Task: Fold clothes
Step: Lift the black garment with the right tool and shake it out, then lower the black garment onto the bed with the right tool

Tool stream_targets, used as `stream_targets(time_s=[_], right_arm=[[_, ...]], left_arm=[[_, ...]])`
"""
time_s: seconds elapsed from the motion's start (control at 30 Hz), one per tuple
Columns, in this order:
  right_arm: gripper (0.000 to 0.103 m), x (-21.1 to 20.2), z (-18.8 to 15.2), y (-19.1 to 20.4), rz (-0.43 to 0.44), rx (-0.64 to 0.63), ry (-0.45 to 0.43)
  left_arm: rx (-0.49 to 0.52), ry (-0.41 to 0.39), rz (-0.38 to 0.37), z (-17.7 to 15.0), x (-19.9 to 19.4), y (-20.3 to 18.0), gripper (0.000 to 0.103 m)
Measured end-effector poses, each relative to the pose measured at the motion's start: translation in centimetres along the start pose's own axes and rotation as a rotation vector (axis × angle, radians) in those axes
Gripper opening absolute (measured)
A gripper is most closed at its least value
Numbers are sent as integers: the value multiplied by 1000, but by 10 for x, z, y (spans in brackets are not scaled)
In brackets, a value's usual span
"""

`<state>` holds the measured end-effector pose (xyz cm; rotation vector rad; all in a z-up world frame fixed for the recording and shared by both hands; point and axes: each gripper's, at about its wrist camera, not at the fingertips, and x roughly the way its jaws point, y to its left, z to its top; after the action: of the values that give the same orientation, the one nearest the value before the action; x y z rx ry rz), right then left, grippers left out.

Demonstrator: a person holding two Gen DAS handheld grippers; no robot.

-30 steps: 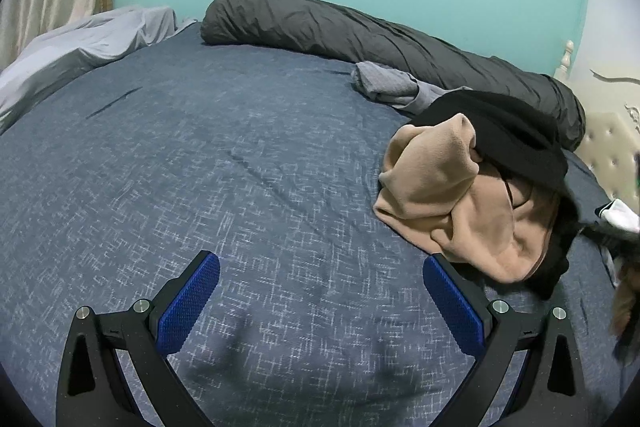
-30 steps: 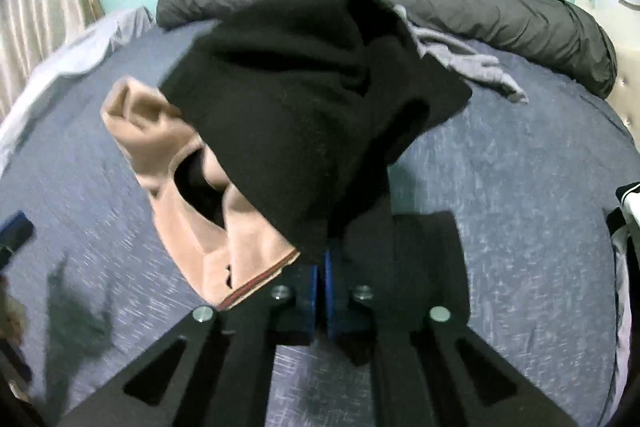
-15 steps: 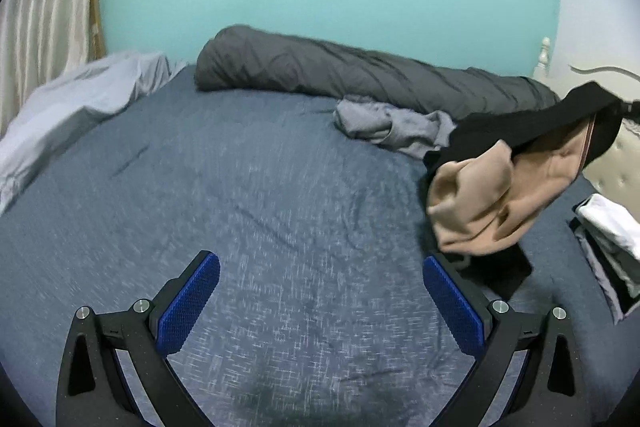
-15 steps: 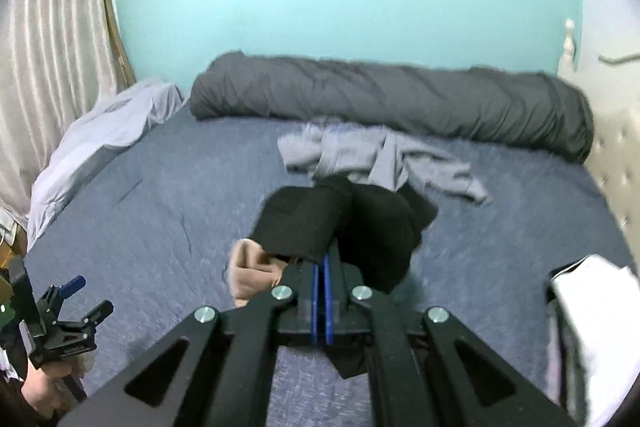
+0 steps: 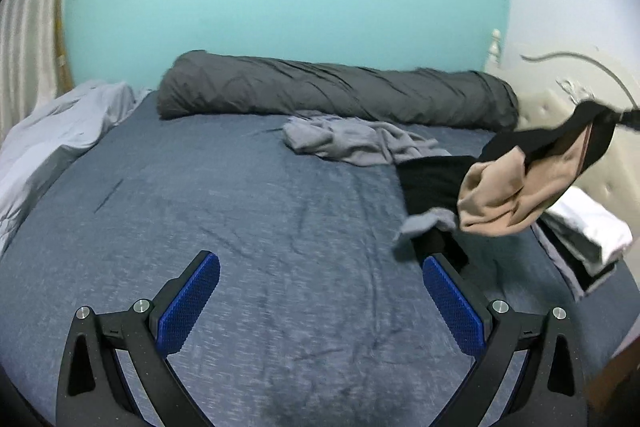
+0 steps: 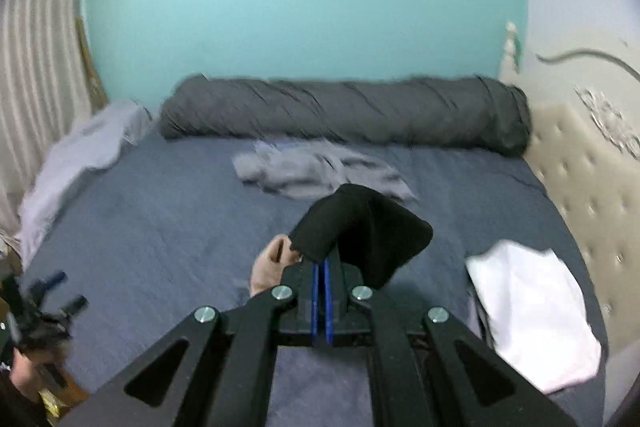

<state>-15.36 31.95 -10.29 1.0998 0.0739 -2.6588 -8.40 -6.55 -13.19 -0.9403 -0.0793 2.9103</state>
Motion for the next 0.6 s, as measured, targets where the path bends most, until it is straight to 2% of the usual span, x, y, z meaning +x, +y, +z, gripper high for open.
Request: stream_targets(time_s=[0.13,0.3,0.47,0.5,0.6], right_arm=[[2,-2,-26,-23,-27,33,50],[2,43,-84,-35,-80,61,171],[3,79,-129,-59,-95,83,344],[3,82,-136,-63,-95,88,359],[7,73,-127,-72,-113,113,317]], left_arm=[[32,47,-31,-12,11,-21,103],[41,95,-50,-28,23,-30,103],[32,119,-54,-36,32,-28,103],[29,123,-56,-37,33,-27,103],[26,129,-55,-39,37,-22,103]])
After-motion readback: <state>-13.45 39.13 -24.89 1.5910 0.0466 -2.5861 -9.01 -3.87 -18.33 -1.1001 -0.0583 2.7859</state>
